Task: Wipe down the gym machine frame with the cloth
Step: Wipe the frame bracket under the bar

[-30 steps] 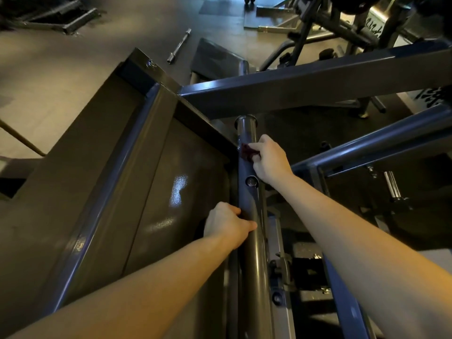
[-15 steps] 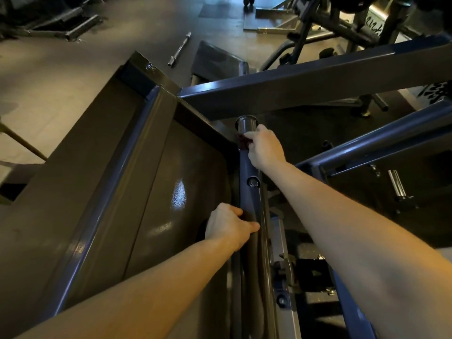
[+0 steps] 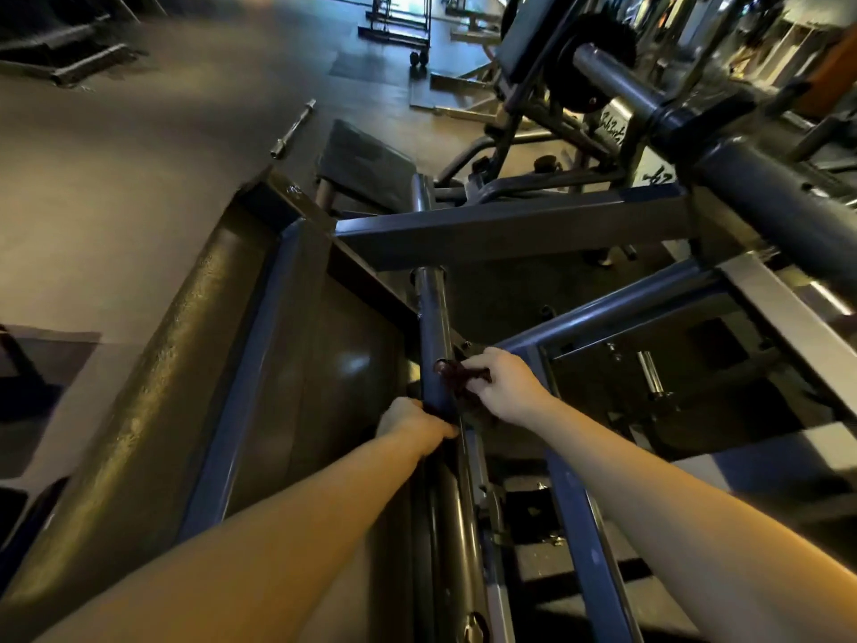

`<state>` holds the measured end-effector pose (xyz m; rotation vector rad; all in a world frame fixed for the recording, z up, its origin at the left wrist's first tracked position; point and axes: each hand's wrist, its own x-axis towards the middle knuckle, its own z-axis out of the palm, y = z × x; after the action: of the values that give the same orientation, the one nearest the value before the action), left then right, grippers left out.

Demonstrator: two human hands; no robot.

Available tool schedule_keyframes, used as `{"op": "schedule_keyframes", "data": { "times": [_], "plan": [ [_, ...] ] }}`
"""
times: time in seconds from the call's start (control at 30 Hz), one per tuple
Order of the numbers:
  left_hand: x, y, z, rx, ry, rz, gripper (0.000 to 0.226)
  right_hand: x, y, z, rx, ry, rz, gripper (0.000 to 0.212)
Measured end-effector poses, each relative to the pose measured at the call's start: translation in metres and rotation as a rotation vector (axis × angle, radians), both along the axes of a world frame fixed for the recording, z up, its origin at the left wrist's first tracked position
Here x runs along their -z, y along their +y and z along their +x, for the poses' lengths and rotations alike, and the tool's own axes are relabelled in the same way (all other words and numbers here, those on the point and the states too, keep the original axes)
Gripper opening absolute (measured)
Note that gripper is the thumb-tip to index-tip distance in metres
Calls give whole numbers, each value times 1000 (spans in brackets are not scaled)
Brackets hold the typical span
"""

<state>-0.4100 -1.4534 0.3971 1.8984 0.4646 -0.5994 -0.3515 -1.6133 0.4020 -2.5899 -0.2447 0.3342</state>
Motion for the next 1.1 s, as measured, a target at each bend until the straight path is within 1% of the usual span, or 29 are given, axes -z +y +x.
{"op": "schedule_keyframes", "data": {
  "times": [0.03,0.07,0.13,0.17,0.23,0.27,0.37,0.43,0.5,0.57,0.63,0.67,0.7,0.77,0.8,0.9,0.97,1.03,1.1],
  "plan": [
    [-5,3,2,-58,-25,-17,50,-3,-1,-4,94,9,91,28],
    [-9,6,6,-127,-55,-52,44,-5,-1,-7,189,33,187,29],
    [-20,9,11,-253,-72,-168,22,-4,1,-14,315,84,352,37],
    [-26,8,14,-281,-45,-246,16,-2,3,-15,341,91,422,37],
    [-31,5,21,-288,20,-362,28,0,6,-17,315,116,536,36],
    [-29,3,25,-276,23,-374,32,0,8,-17,276,138,576,36],
    [-23,6,31,-280,-9,-328,30,-2,8,-16,194,234,667,39],
    [-15,14,39,-253,-20,-279,31,-5,4,-13,212,293,706,34],
    [-11,21,49,-210,-75,-195,29,-2,-2,-7,320,293,679,27],
    [-12,25,62,-143,-206,-20,25,11,-11,-1,393,214,475,23],
    [-13,23,70,-32,-368,191,24,29,-17,1,336,226,276,26],
    [-11,21,72,35,-412,258,25,37,-18,-1,299,265,238,29],
    [-5,20,73,107,-417,286,27,44,-17,-4,271,293,231,32],
    [7,17,69,177,-354,247,27,50,-14,-11,224,289,260,36],
    [11,16,65,177,-320,224,28,53,-12,-14,209,274,280,33],
    [15,18,59,143,-260,174,28,53,-10,-18,209,252,318,13],
    [14,18,55,129,-205,105,25,47,-10,-18,221,267,341,9],
    [15,16,53,98,-192,69,30,43,-11,-20,216,264,348,8],
    [18,14,52,55,-223,88,30,41,-11,-22,216,268,349,9]
  ]
}}
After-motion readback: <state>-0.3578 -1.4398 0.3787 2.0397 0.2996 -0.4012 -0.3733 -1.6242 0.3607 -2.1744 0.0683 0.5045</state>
